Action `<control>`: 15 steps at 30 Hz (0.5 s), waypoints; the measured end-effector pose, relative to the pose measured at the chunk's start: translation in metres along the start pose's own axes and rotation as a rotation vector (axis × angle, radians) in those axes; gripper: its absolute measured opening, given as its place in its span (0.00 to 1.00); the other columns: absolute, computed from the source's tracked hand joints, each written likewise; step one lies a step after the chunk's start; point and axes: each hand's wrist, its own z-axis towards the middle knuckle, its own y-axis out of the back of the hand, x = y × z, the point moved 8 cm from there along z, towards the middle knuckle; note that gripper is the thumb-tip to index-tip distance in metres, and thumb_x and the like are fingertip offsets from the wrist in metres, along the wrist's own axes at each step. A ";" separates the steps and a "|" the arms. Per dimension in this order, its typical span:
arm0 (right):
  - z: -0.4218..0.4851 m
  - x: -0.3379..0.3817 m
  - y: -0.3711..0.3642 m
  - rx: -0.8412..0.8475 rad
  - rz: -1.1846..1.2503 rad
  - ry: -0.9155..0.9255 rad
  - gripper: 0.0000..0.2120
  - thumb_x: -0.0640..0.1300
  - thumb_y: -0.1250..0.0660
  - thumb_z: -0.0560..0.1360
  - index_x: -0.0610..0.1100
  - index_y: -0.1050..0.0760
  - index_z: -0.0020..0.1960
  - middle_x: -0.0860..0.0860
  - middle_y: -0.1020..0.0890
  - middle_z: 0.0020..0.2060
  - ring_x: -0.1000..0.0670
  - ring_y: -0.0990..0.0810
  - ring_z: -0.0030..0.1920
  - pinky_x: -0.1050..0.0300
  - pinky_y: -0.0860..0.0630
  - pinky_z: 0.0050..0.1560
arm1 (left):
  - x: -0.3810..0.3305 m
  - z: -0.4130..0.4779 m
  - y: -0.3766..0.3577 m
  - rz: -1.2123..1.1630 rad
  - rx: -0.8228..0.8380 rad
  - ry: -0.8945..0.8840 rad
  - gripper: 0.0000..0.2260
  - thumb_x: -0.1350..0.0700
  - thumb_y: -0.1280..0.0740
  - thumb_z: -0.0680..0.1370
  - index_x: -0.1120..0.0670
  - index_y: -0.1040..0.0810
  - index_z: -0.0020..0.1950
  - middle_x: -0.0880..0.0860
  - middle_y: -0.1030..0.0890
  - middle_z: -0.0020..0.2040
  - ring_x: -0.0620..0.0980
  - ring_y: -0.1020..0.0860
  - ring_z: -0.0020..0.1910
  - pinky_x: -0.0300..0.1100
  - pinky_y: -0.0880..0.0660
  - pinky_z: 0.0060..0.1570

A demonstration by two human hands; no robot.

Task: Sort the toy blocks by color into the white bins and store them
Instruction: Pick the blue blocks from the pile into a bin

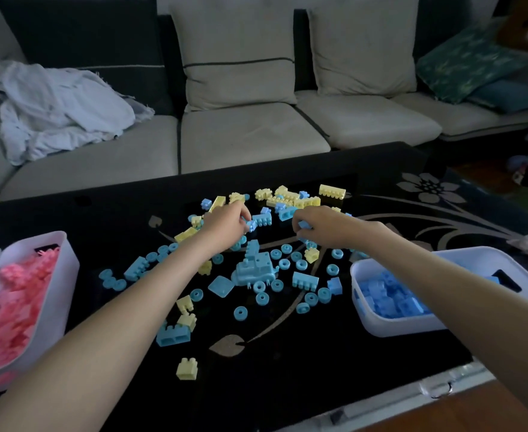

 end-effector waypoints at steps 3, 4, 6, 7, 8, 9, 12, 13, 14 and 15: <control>-0.018 -0.001 0.014 -0.025 0.005 0.003 0.02 0.44 0.38 0.78 0.46 0.29 0.49 0.51 0.26 0.49 0.50 0.26 0.50 0.55 0.28 0.51 | -0.010 -0.011 -0.001 -0.047 0.026 0.015 0.06 0.59 0.41 0.81 0.51 0.27 0.54 0.45 0.23 0.43 0.47 0.23 0.46 0.47 0.26 0.52; -0.027 -0.004 0.019 -0.036 0.014 -0.005 0.01 0.44 0.38 0.77 0.46 0.29 0.48 0.52 0.26 0.48 0.50 0.26 0.50 0.56 0.28 0.51 | -0.015 -0.014 -0.001 -0.048 0.018 0.012 0.06 0.59 0.41 0.81 0.51 0.27 0.55 0.44 0.24 0.42 0.45 0.24 0.44 0.44 0.26 0.48; -0.044 -0.009 0.029 -0.058 0.042 -0.021 0.02 0.44 0.37 0.77 0.46 0.27 0.48 0.53 0.25 0.47 0.51 0.26 0.49 0.58 0.28 0.49 | -0.026 -0.019 0.000 -0.080 0.010 0.006 0.07 0.59 0.41 0.81 0.51 0.27 0.55 0.43 0.25 0.40 0.43 0.27 0.40 0.42 0.29 0.42; -0.057 -0.015 0.034 -0.071 0.051 -0.039 0.03 0.44 0.36 0.77 0.46 0.26 0.50 0.53 0.25 0.47 0.52 0.26 0.49 0.59 0.29 0.48 | -0.037 -0.024 -0.002 -0.102 0.023 -0.012 0.07 0.59 0.40 0.80 0.50 0.26 0.55 0.44 0.24 0.41 0.43 0.27 0.39 0.42 0.30 0.42; -0.068 -0.019 0.039 -0.084 0.050 -0.058 0.04 0.44 0.36 0.77 0.45 0.25 0.51 0.54 0.25 0.47 0.53 0.26 0.49 0.60 0.31 0.47 | -0.049 -0.027 -0.003 -0.119 0.038 -0.035 0.07 0.59 0.40 0.80 0.50 0.26 0.54 0.44 0.24 0.42 0.43 0.28 0.38 0.42 0.31 0.41; -0.078 -0.025 0.043 -0.101 0.048 -0.080 0.05 0.44 0.36 0.77 0.45 0.25 0.52 0.54 0.25 0.46 0.53 0.26 0.48 0.61 0.31 0.45 | -0.062 -0.031 -0.004 -0.136 0.055 -0.065 0.07 0.59 0.39 0.80 0.50 0.26 0.54 0.44 0.24 0.42 0.43 0.28 0.37 0.42 0.31 0.41; -0.111 -0.044 0.054 -0.154 0.065 -0.144 0.05 0.44 0.36 0.76 0.45 0.25 0.51 0.54 0.25 0.44 0.54 0.27 0.44 0.65 0.32 0.39 | -0.104 -0.041 -0.010 -0.238 0.113 -0.146 0.07 0.59 0.38 0.79 0.50 0.25 0.55 0.47 0.24 0.43 0.45 0.27 0.35 0.38 0.31 0.35; -0.120 -0.049 0.057 -0.164 0.085 -0.164 0.04 0.44 0.36 0.76 0.46 0.25 0.50 0.54 0.25 0.43 0.54 0.26 0.42 0.65 0.32 0.39 | -0.113 -0.044 -0.012 -0.271 0.130 -0.155 0.07 0.59 0.37 0.79 0.51 0.25 0.55 0.49 0.23 0.44 0.45 0.28 0.35 0.37 0.32 0.32; -0.130 -0.054 0.059 -0.169 0.105 -0.182 0.03 0.45 0.36 0.76 0.47 0.25 0.48 0.55 0.24 0.43 0.54 0.26 0.42 0.64 0.31 0.39 | -0.122 -0.045 -0.014 -0.282 0.143 -0.161 0.07 0.59 0.37 0.79 0.51 0.25 0.55 0.50 0.23 0.45 0.45 0.28 0.34 0.37 0.33 0.32; -0.139 -0.056 0.060 -0.169 0.119 -0.190 0.02 0.45 0.35 0.76 0.48 0.25 0.48 0.55 0.24 0.42 0.56 0.26 0.41 0.63 0.32 0.39 | -0.127 -0.046 -0.016 -0.270 0.151 -0.161 0.07 0.60 0.38 0.79 0.51 0.25 0.55 0.50 0.23 0.46 0.45 0.28 0.35 0.37 0.32 0.32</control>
